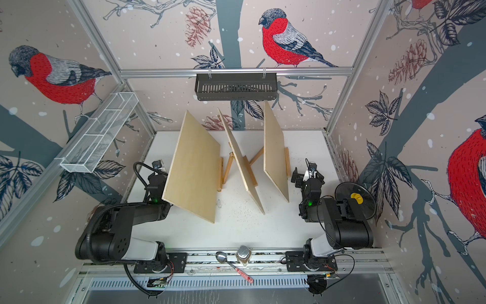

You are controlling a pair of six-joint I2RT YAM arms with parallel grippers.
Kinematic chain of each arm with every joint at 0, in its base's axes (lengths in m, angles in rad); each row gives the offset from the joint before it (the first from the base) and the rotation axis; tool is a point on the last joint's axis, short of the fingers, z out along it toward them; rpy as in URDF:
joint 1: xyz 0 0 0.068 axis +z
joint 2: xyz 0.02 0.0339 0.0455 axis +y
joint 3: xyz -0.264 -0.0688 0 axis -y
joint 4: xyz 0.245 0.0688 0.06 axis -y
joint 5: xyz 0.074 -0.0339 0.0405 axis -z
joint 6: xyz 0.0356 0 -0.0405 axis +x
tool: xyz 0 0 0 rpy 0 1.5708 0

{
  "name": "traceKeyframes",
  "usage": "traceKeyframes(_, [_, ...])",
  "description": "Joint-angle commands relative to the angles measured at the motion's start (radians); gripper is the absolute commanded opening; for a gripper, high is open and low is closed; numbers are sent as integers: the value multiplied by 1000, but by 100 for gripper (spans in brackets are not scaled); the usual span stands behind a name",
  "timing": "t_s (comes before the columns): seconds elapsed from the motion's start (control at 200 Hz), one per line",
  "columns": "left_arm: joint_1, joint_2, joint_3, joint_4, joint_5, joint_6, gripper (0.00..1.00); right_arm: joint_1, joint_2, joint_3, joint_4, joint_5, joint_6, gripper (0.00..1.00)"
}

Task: Disassemble the easel
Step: Pick up the drawing board from the easel.

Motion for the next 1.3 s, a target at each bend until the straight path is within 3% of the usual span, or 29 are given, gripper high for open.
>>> traceKeyframes(0.0, [11,-73,43,-167,-165,-80,94,-7,-6,-3,32,-18,1,100])
traceKeyframes(0.09, [16,-166,110,-365,-291,-105,94,-9,-6,-3,32,-20,2,100])
traceKeyframes(0.14, [38,-213,162,-498,-307,-124,93,-9,-6,-3,33,-19,2,100])
traceKeyframes(0.29, [112,-327,344,-874,-209,-211,93,-11,-30,29,-15,25,22,96])
traceKeyframes(0.405, [111,-426,392,-943,-33,-205,98,-21,-83,144,-297,45,55,96])
traceKeyframes(0.62, [110,-592,517,-1123,60,-218,97,-20,-214,328,-684,35,153,94])
traceKeyframes(0.69, [108,-608,585,-1216,90,-220,91,-20,-247,391,-800,6,179,94])
traceKeyframes(0.75, [108,-600,653,-1308,106,-245,83,-20,-298,429,-869,-17,195,93])
traceKeyframes(0.815, [109,-581,728,-1380,204,-203,65,-21,-338,459,-927,-51,202,93])
traceKeyframes(0.87, [107,-546,798,-1450,277,-164,56,-19,-365,483,-962,-97,194,93])
traceKeyframes(0.971, [76,-446,947,-1561,313,-153,55,-13,-397,525,-1024,-177,177,93])
traceKeyframes(1.091, [-36,-297,1177,-1698,330,-130,54,20,-413,587,-1103,-253,178,93])
traceKeyframes(1.296, [-75,-133,1416,-1842,457,-155,55,133,-392,705,-1252,-249,122,93])
